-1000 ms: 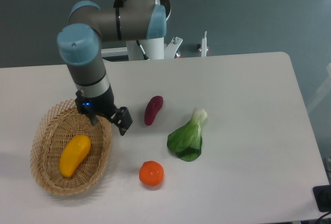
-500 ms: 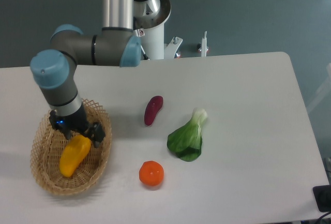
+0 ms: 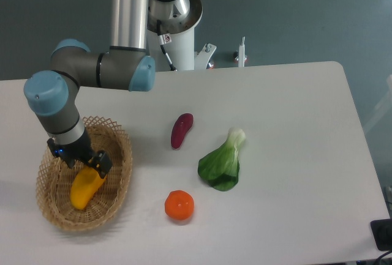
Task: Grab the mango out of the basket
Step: 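Close the gripper around the yellow mango inside the basket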
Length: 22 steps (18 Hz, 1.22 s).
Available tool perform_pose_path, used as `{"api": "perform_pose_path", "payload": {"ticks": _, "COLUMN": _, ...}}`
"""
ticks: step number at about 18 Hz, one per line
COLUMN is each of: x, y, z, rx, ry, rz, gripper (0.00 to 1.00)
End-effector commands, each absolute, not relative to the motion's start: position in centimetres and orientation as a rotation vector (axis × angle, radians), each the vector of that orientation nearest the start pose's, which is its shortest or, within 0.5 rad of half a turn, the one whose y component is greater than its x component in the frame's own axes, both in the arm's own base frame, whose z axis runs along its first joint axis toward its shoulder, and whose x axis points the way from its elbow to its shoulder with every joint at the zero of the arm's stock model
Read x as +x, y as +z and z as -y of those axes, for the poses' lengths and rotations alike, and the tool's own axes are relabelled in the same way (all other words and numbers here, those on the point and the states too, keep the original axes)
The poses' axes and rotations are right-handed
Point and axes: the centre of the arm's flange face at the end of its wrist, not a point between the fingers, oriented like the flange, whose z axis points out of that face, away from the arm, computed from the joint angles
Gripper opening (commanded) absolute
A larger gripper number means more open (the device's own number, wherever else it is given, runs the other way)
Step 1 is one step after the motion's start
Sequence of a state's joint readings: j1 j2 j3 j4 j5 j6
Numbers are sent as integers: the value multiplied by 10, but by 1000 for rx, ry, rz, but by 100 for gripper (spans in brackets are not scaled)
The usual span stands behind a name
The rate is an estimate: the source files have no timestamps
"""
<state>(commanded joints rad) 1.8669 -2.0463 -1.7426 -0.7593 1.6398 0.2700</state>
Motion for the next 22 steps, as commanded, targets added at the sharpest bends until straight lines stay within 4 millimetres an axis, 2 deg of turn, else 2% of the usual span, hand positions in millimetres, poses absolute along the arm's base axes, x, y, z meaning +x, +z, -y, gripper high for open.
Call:
{"api": "perform_pose_path", "payload": {"ticks": 5, "x": -62, "y": 215, "z": -635, "rx": -3007, "ry": 170, "rz": 45, "gripper": 100}}
{"api": "perform_pose_path", "payload": {"ticks": 8, "x": -63, "y": 216, "z": -637, "rx": -3004, "ry": 174, "rz": 32, "gripper": 81}}
{"api": "perform_pose_path", "payload": {"ticks": 9, "x": -62, "y": 216, "z": -637, "rx": -3005, "ry": 173, "rz": 23, "gripper": 78}}
{"api": "perform_pose_path", "payload": {"ticks": 11, "x": -62, "y": 215, "z": -637, "rx": -3009, "ry": 175, "rz": 4, "gripper": 77}}
{"api": "perform_pose_path", "payload": {"ticks": 15, "x": -63, "y": 217, "z": -637, "rx": -3004, "ry": 175, "rz": -7, "gripper": 64}}
{"api": "perform_pose_path", "payload": {"ticks": 20, "x": -62, "y": 222, "z": -637, "rx": -2997, "ry": 179, "rz": -12, "gripper": 57}}
{"api": "perform_pose_path", "payload": {"ticks": 22, "x": -65, "y": 229, "z": -637, "rx": -2988, "ry": 187, "rz": -29, "gripper": 56}}
